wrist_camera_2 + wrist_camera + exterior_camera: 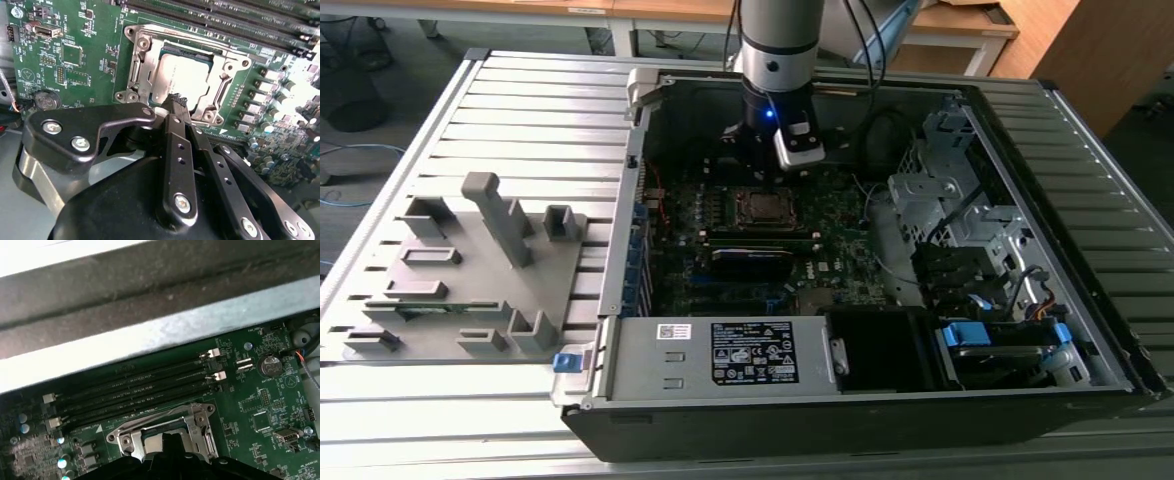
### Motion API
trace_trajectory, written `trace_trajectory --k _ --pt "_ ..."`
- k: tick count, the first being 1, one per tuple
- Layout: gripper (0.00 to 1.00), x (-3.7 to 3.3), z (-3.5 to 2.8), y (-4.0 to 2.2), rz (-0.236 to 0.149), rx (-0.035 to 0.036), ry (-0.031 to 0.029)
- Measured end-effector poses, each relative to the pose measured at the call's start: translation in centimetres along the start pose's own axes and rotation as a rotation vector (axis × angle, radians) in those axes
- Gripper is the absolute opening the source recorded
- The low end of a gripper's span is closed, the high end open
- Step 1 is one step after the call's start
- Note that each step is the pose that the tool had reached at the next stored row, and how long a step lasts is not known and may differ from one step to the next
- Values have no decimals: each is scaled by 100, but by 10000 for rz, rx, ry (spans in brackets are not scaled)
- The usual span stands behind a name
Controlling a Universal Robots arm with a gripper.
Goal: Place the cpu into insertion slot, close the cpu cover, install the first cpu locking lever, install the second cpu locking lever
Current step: 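Install the first cpu locking lever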
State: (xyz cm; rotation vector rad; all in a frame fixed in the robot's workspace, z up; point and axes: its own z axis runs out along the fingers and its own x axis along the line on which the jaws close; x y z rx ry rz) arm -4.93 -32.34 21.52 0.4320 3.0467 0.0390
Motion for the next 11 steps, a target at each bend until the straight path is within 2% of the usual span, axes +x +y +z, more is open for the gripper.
trace_trajectory --k 6,11 --pt "11 -14 -1 -51 -122 183 -51" --pt "11 -20 -1 -103 -151 254 -72"
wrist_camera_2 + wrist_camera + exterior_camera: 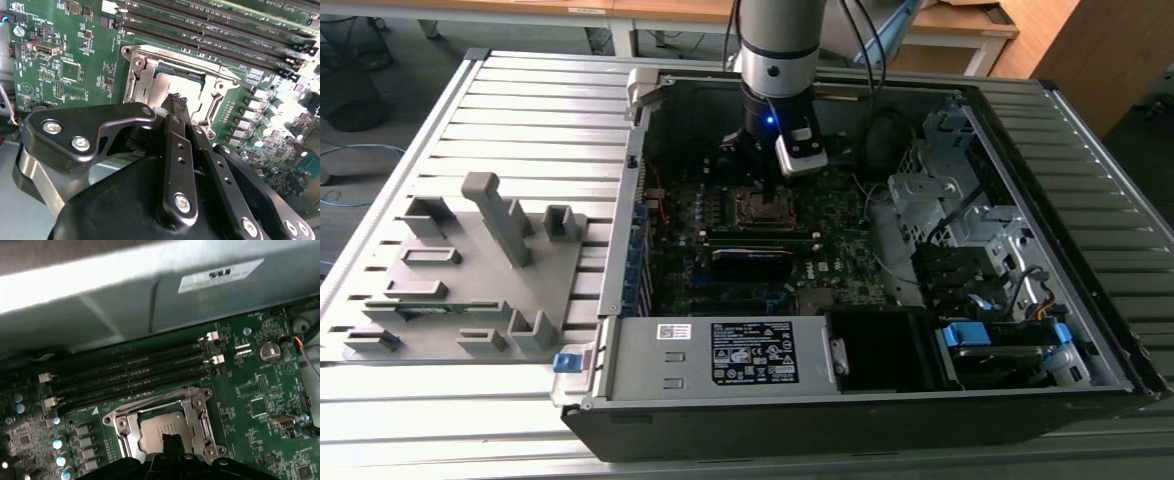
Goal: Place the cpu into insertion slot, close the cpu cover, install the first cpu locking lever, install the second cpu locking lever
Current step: 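Install the first cpu locking lever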
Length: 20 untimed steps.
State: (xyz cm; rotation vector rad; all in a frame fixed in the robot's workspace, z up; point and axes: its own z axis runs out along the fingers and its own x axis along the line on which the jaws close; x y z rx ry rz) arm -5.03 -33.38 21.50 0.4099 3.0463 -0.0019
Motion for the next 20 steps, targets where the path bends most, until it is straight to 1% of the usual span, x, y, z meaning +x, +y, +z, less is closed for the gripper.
trace_trajectory --k 4,5,7,8,12,13,15,20 --pt "11 -1 0 0 -4 6 4" --pt "11 -1 1 0 -5 20 57" --pt "11 -3 5 0 -7 97 317" --pt "11 -4 6 1 -8 129 419" --pt "11 -4 6 0 -9 147 478" --pt "11 -4 6 1 -37 146 480" --pt "11 -8 8 2 -252 137 481" --pt "11 -17 21 4 -940 107 481"
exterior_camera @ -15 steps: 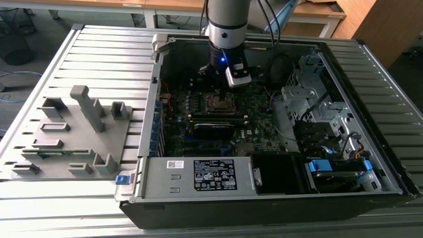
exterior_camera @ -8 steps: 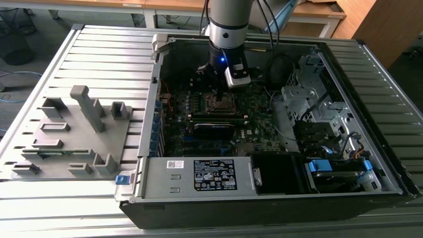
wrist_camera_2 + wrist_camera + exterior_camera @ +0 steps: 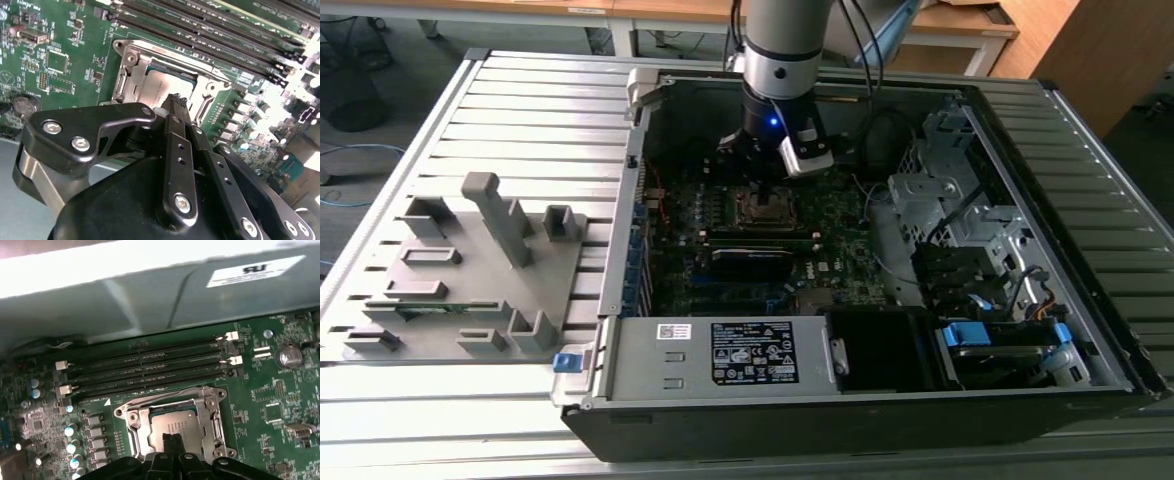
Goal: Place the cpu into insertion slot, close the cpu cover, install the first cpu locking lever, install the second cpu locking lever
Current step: 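Install the first cpu locking lever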
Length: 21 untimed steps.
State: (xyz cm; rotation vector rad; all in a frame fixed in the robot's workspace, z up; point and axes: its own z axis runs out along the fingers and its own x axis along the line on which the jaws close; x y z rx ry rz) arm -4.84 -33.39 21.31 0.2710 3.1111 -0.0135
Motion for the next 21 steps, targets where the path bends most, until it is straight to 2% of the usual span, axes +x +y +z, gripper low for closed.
trace_trajectory --k 5,7,11,16,21 --pt "11 -54 5 9 -137 -3 0" --pt "11 -54 -1 9 -136 0 0" --pt "11 -56 -51 9 -136 -2 0" --pt "11 -38 -51 6 -137 -3 -3" --pt "11 -38 -49 6 -345 -8 -5"
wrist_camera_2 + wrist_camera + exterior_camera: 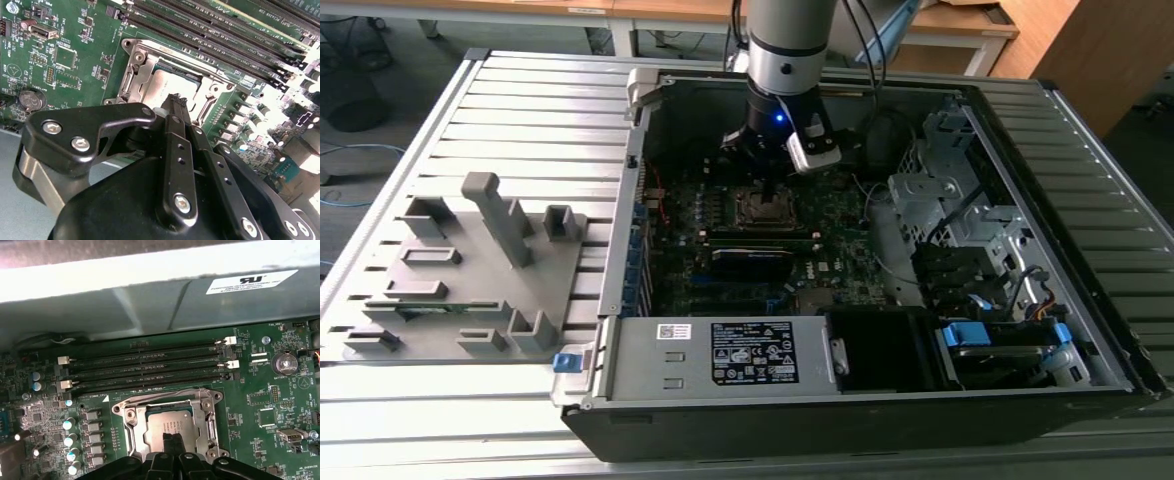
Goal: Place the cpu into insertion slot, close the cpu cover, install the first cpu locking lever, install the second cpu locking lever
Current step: 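Install the first cpu locking lever, then install the second cpu locking lever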
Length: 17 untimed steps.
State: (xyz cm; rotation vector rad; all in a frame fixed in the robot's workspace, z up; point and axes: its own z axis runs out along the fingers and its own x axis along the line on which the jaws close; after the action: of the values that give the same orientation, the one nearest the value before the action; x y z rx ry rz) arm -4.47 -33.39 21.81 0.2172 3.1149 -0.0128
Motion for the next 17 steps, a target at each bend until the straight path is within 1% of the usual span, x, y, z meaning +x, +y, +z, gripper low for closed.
trace_trajectory --k 8,17 --pt "11 0 -7 0 -3 -1 -1" --pt "11 0 -38 -1 -3 0 0"
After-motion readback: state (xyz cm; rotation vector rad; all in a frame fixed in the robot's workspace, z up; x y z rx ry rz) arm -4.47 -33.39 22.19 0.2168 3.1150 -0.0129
